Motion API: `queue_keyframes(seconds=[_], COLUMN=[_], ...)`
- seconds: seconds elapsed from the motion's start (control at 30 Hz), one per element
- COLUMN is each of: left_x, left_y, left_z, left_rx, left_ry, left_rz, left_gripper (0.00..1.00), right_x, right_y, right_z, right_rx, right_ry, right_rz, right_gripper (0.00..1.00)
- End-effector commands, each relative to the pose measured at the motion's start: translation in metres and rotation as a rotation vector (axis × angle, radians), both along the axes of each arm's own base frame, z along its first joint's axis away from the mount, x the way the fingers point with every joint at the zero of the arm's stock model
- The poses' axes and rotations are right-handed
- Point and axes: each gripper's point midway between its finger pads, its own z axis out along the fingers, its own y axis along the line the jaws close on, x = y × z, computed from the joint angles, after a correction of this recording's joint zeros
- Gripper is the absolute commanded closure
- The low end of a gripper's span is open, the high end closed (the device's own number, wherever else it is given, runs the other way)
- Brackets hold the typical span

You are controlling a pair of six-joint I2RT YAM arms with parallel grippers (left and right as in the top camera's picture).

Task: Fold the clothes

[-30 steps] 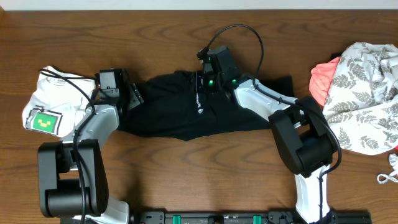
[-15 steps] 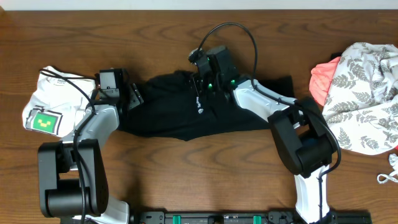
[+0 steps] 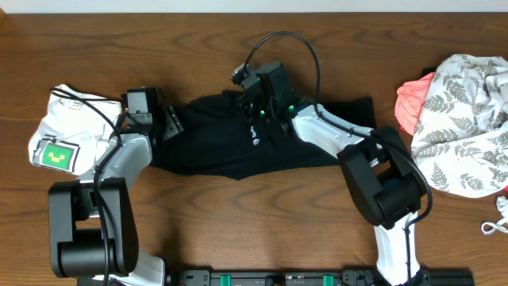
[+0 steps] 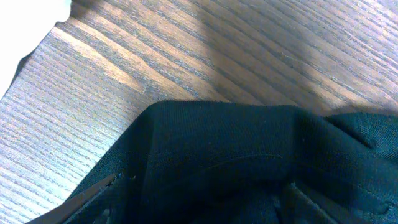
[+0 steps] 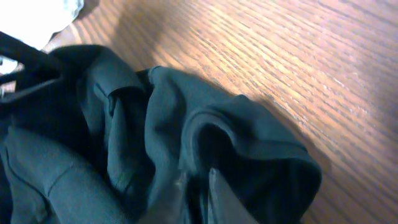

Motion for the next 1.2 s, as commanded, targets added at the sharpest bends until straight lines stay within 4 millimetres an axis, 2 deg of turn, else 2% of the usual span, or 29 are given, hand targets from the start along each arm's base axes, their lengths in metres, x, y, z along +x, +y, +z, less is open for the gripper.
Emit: queue_keyframes(seconds=[0.0,0.17,0.47,0.53,0.6,0.77,0.83,1.17], left_x=[-0.001,-0.001,-0.001,-0.001,-0.001,-0.001,-0.001,-0.004], left_y=[0.002,0.002,0.002,0.002,0.002,0.002,0.002,0.002], left_z=[-0.004,-0.004,-0.004,-0.004,-0.004,-0.004,-0.004,-0.005], left_rx=[0.006,0.006,0.006,0.006,0.006,0.006,0.006,0.005], left_ry=[0.016,0.016,0.017,0.017,0.017,0.017,0.017,0.028], left_rz=[-0.006,-0.006,-0.006,-0.006,-0.006,-0.006,-0.006,-0.006], left_gripper=[0.21,0.21,0.21,0.21,0.21,0.21,0.21,0.21], right_x=[0.003,0.006,-0.003,-0.005,-0.006,-0.001,-0.005,-0.033], right_y=[0.008,0.010,0.004,0.002,-0.003,-0.042,-0.051,-0.082], right_z=[0.001,0.005,-0.004,0.003,0.017,0.049,0.052,0.016], right_rx=[0.012,0.030,-0.005,0.011,0.030,0.017,0.004,-0.136], right_ry=[-0.008,-0.012,0.042,0.079,0.115,0.192,0.227,0.420], right_rz=[-0.005,-0.016,-0.017,-0.044,-0.087,-0.288,-0.313,-0.446], right_gripper=[0.98,0.99,0.99,0.99,0.99,0.99,0.99,0.99])
